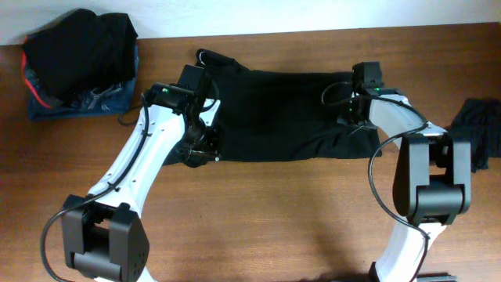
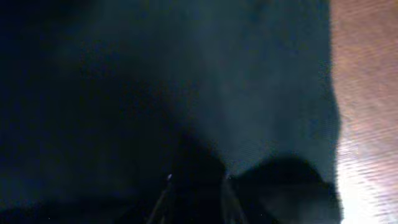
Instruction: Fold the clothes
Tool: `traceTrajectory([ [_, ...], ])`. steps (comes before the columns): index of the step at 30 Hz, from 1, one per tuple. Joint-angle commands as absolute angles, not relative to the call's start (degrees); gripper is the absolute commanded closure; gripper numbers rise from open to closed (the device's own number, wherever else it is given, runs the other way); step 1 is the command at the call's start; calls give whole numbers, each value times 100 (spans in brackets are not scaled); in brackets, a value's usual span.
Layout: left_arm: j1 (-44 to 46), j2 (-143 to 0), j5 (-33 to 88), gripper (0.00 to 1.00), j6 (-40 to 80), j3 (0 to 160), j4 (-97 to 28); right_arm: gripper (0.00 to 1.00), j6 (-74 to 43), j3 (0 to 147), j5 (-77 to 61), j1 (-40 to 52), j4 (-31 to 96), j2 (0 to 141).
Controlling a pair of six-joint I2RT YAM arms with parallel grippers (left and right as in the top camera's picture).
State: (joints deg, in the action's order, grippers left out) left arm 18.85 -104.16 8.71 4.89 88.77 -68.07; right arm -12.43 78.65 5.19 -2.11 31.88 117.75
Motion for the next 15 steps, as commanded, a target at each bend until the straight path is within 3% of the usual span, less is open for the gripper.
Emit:
traceTrajectory([
  [1, 2032, -10455, 1380, 37, -32, 8886, -6777, 64, -1247, 8130, 602, -471, 3463, 11500],
  [4, 2316, -10455, 1481, 37, -54, 8886, -6635, 54, -1245, 8593, 582, -563, 3931, 11161],
  [7, 2528, -10473, 1479, 37, 110, 8886, -6600, 27, -1243, 9054, 510, -565, 4410, 10903],
  [8, 2580, -10525, 1470, 37, 399, 8886, -6595, 23, -1245, 9321, 252, -565, 4735, 10816],
  [15, 2545, -11524, 1463, 37, 1208, 8886, -5929, 20, -1243, 9666, -1962, -554, 5787, 10687],
])
